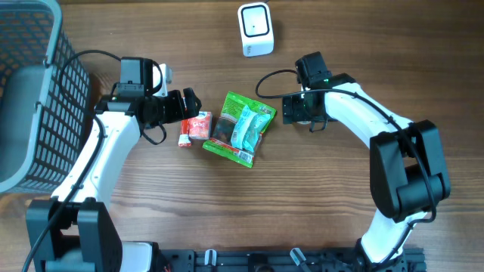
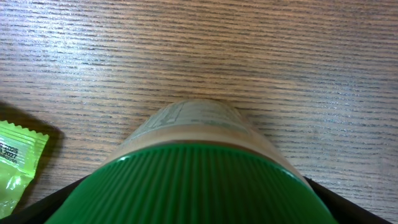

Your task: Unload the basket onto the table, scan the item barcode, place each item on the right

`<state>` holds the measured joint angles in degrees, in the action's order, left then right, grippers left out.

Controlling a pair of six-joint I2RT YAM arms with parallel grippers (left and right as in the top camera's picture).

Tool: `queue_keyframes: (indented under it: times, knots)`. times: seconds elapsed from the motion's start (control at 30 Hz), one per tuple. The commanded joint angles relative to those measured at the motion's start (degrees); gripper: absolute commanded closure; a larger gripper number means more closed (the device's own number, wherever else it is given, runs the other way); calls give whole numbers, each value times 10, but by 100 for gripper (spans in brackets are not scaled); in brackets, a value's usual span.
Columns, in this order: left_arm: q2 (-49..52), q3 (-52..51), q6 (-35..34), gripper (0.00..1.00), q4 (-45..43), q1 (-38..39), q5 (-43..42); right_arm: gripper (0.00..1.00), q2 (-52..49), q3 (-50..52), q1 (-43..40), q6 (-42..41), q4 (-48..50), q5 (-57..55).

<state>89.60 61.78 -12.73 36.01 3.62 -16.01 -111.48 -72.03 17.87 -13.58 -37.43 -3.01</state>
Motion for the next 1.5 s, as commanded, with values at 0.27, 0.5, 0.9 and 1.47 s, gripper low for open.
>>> queue_keyframes:
  times: [0.27, 0.5, 0.9, 1.47]
  knots:
    - [-6, 8, 1, 0, -2, -5, -5, 23, -7, -8, 1, 1, 13, -7]
    - [-6, 8, 1, 0, -2, -5, -5, 19, -7, -24, 1, 0, 0, -15]
    - [-6, 8, 1, 0, -2, -5, -5, 24, -7, -37, 1, 1, 5, -15]
    - [-6, 8, 1, 0, -2, -5, -5, 48, 44, -69, 1, 16, -58, -12]
